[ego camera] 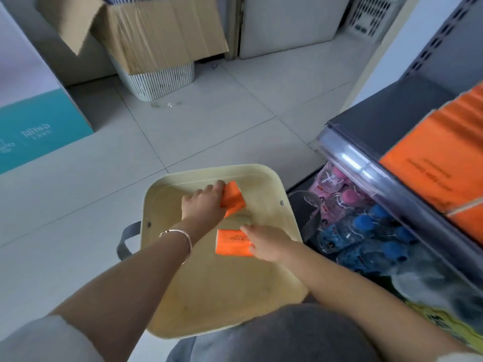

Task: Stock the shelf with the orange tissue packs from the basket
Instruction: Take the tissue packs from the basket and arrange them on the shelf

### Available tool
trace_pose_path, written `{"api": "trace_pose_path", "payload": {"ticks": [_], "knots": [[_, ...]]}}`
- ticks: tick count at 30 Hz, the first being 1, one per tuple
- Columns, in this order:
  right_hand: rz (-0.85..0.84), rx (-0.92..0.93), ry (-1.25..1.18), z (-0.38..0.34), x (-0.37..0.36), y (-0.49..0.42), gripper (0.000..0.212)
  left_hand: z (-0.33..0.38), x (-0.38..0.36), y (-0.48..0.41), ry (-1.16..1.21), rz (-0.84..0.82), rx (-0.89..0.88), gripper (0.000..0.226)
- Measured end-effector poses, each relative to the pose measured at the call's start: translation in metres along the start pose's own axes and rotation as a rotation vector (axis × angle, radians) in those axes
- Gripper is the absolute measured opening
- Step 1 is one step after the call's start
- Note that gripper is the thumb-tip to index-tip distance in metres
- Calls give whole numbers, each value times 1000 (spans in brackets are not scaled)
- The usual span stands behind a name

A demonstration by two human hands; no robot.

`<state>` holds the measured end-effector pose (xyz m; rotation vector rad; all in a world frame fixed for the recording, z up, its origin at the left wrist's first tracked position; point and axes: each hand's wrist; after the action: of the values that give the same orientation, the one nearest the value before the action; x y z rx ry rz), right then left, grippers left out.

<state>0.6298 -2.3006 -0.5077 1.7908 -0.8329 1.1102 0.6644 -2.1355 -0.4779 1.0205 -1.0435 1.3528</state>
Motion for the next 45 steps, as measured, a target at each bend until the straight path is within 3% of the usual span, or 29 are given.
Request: {"api": "trace_pose_path", "payload": {"ticks": [9, 19, 26, 31, 37, 42, 45], "knots": [[431, -201, -48, 6, 141, 97, 46, 86, 135, 28, 310, 302, -172, 43], [892, -347, -96, 18, 226, 230, 53, 174, 239, 85, 376, 625, -435, 45], [1188, -547, 59, 41, 233, 329, 54, 251, 262, 138, 458, 673, -516, 45], [1363, -804, 131, 74, 216, 421, 55, 319, 249, 174, 494, 624, -720, 48], [1373, -1101, 79, 117, 183, 526, 54, 402, 228, 230, 415, 515, -952, 51], [1253, -1284, -69, 138, 149, 582, 42, 447, 205, 261, 398, 402, -1096, 57], [1107, -1336, -101, 148, 134, 593, 47, 460, 192, 268, 357, 365, -1144, 54]]}}
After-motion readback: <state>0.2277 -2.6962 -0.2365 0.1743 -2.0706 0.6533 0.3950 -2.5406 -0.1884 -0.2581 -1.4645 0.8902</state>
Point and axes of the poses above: each hand's wrist, its own y-axis away from the middle knuckle, its own x-axis out of the back of the hand, z = x × y, and after that the axes turned 14 degrees about z, right-handed
